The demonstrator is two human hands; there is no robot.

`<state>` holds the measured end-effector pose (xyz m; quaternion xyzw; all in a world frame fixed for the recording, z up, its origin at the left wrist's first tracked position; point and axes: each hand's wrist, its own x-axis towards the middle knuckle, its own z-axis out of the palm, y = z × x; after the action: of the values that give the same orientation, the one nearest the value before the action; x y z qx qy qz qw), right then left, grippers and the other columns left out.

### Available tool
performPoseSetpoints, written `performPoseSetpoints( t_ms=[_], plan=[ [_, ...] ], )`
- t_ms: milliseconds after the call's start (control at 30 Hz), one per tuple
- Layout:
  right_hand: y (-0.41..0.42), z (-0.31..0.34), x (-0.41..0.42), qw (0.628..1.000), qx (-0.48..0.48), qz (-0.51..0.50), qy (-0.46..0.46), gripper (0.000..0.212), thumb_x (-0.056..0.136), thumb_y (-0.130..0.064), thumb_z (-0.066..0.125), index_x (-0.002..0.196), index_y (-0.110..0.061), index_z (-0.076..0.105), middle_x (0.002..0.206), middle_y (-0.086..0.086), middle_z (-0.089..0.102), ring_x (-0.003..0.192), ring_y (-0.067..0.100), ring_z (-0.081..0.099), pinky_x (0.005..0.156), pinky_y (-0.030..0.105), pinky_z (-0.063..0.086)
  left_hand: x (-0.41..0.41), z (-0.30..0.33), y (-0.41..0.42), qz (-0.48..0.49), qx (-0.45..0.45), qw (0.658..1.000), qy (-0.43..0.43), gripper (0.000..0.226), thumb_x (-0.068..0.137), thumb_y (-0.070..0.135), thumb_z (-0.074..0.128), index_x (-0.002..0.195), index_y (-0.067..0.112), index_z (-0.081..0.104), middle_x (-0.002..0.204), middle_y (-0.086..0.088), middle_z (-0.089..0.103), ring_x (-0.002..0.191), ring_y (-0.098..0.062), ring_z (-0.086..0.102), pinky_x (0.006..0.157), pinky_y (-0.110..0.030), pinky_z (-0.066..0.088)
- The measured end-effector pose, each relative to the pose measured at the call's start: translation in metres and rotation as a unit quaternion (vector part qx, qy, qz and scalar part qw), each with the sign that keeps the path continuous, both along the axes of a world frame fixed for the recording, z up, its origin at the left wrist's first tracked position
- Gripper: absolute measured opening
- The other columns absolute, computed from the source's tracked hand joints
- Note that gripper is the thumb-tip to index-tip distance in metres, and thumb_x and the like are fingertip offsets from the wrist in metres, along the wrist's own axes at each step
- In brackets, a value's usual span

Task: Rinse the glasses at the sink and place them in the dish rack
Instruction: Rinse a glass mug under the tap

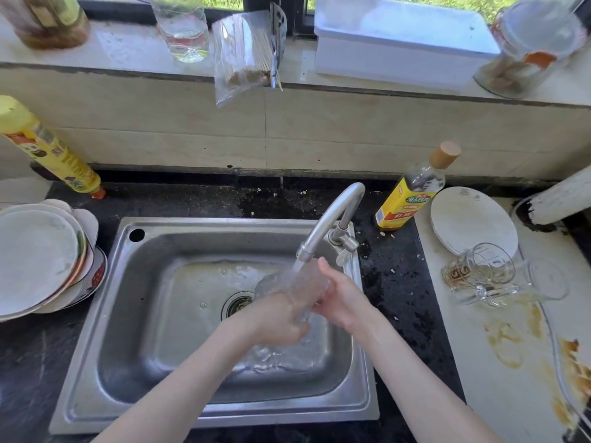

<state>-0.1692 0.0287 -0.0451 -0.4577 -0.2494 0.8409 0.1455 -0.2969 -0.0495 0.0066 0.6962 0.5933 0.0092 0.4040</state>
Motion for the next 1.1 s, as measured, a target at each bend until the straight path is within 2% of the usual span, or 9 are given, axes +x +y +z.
performPoseSetpoints(
  t_ms=[100, 300, 433, 533, 633, 767, 867, 1000, 1100],
  plan=[
    [-0.002, -0.004, 0.0, 0.999, -0.024, 0.003, -0.029, 0.042, 0.091, -0.048, 0.049, 0.108, -0.013, 0.064, 0.092, 0.006, 0.07, 0.079, 0.019, 0.063, 0.074, 0.031, 0.049, -0.008, -0.022, -0.004, -0.006, 0.061, 0.997, 0.055, 0.05, 0.083, 0.039, 0.031, 0.12, 0.015, 0.053, 0.11, -0.012, 0.064, 0.1, -0.032, 0.058, 0.083, -0.031, 0.044],
    [-0.012, 0.001, 0.005, 0.996, -0.04, -0.011, 0.08, 0.056, 0.099, -0.039, 0.031, 0.091, -0.008, 0.076, 0.098, 0.01, 0.072, 0.086, 0.019, 0.069, 0.076, 0.03, 0.055, 0.001, -0.011, 0.007, 0.364, 0.025, 0.881, -0.302, 0.014, 0.088, 0.014, 0.06, 0.081, 0.023, 0.069, 0.076, 0.0, 0.071, 0.067, -0.005, 0.064, 0.06, -0.023, 0.051],
    [-0.013, -0.007, 0.011, 0.989, -0.127, -0.056, 0.051, 0.048, 0.082, -0.046, 0.055, 0.105, -0.004, 0.065, 0.097, 0.014, 0.064, 0.081, 0.025, 0.064, 0.071, 0.033, 0.053, -0.004, -0.005, 0.009, 0.048, 0.037, 0.997, -0.053, 0.041, 0.091, 0.053, 0.038, 0.113, 0.025, 0.058, 0.106, -0.003, 0.067, 0.098, -0.02, 0.06, 0.089, -0.038, 0.047],
    [-0.011, -0.01, 0.015, 0.984, -0.17, -0.055, 0.018, 0.053, 0.078, -0.044, 0.063, 0.11, -0.002, 0.057, 0.086, 0.015, 0.061, 0.064, 0.025, 0.063, 0.056, 0.032, 0.056, -0.008, -0.004, 0.007, -0.14, 0.115, 0.971, 0.155, 0.04, 0.091, 0.039, 0.047, 0.128, 0.023, 0.047, 0.123, -0.001, 0.059, 0.116, -0.022, 0.051, 0.105, -0.032, 0.029],
    [-0.007, -0.005, 0.013, 0.988, -0.144, -0.047, 0.02, 0.052, 0.083, -0.041, 0.06, 0.122, -0.009, 0.052, 0.088, 0.014, 0.059, 0.058, 0.02, 0.061, 0.054, 0.029, 0.055, -0.005, -0.012, 0.007, -0.151, 0.177, 0.949, 0.212, 0.027, 0.087, 0.007, 0.047, 0.112, 0.013, 0.057, 0.109, -0.007, 0.063, 0.103, -0.028, 0.058, 0.083, -0.035, 0.04],
    [-0.01, 0.002, 0.014, 0.987, -0.09, -0.084, 0.102, 0.044, 0.093, -0.035, 0.046, 0.125, -0.007, 0.056, 0.115, 0.017, 0.063, 0.09, 0.028, 0.065, 0.074, 0.037, 0.056, -0.003, -0.009, 0.01, 0.169, 0.138, 0.97, -0.11, 0.017, 0.09, 0.02, 0.055, 0.101, 0.016, 0.067, 0.096, 0.0, 0.071, 0.088, -0.012, 0.066, 0.077, -0.029, 0.052],
    [-0.008, -0.002, 0.015, 0.986, -0.082, -0.098, 0.106, 0.045, 0.096, -0.039, 0.042, 0.125, -0.008, 0.056, 0.117, 0.02, 0.061, 0.098, 0.032, 0.064, 0.083, 0.04, 0.053, -0.002, -0.006, 0.015, 0.186, 0.089, 0.954, -0.219, 0.019, 0.091, 0.024, 0.055, 0.106, 0.018, 0.067, 0.101, 0.005, 0.07, 0.093, -0.005, 0.064, 0.085, -0.027, 0.051],
    [-0.005, 0.001, 0.01, 0.996, -0.081, -0.026, 0.001, 0.042, 0.091, -0.046, 0.049, 0.107, -0.011, 0.066, 0.096, 0.015, 0.068, 0.089, 0.03, 0.062, 0.075, 0.04, 0.054, -0.001, 0.001, 0.011, -0.07, -0.005, 0.995, 0.072, 0.044, 0.089, 0.033, 0.044, 0.13, 0.016, 0.044, 0.122, -0.009, 0.059, 0.113, -0.027, 0.052, 0.096, -0.032, 0.041],
    [-0.002, 0.001, 0.008, 0.996, -0.071, 0.009, -0.053, 0.056, 0.086, -0.053, 0.055, 0.123, -0.012, 0.056, 0.11, 0.019, 0.066, 0.097, 0.032, 0.066, 0.075, 0.039, 0.057, 0.004, 0.006, 0.008, -0.08, 0.006, 0.982, 0.173, 0.039, 0.09, 0.014, 0.044, 0.129, 0.012, 0.043, 0.124, -0.01, 0.055, 0.117, -0.028, 0.047, 0.09, -0.03, 0.037]
  ],
)
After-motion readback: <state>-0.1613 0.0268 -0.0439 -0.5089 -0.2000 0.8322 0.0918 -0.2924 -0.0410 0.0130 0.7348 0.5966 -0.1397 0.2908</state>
